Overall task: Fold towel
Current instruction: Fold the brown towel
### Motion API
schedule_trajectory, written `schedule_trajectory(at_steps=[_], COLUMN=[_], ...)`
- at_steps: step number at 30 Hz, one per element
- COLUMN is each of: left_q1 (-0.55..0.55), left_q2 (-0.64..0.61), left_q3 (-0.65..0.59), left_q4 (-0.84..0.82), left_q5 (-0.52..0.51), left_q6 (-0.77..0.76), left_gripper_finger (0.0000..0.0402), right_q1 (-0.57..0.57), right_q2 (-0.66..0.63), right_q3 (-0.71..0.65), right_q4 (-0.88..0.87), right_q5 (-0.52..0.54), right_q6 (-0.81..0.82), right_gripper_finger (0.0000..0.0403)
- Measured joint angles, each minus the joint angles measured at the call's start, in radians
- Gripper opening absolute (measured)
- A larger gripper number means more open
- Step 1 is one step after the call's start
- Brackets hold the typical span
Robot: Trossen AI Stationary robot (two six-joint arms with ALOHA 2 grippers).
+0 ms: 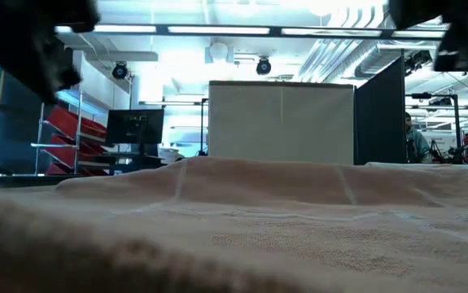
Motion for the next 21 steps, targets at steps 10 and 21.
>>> schedule_trajectory(at_steps=[10,21], left_q1=[0.233,0.269], left_q2=[0.018,0.018], left_q3=[-0.034,-0.05], left_q4=[-0.086,-0.099], left_q5=[0.125,0.14], left_q6=[0.317,0.331], left_gripper_finger=[0.0145,0.0172], right_q1=[-0.155,-0.205], right_q2=[0.081,0.264], right_q3=[-0.001,-0.077], right_q4=[-0.033,0.052], right_q5=[0.062,0.038], right_q6=[-0.501,-0.608], right_gripper_finger=[0.0159,0.0186])
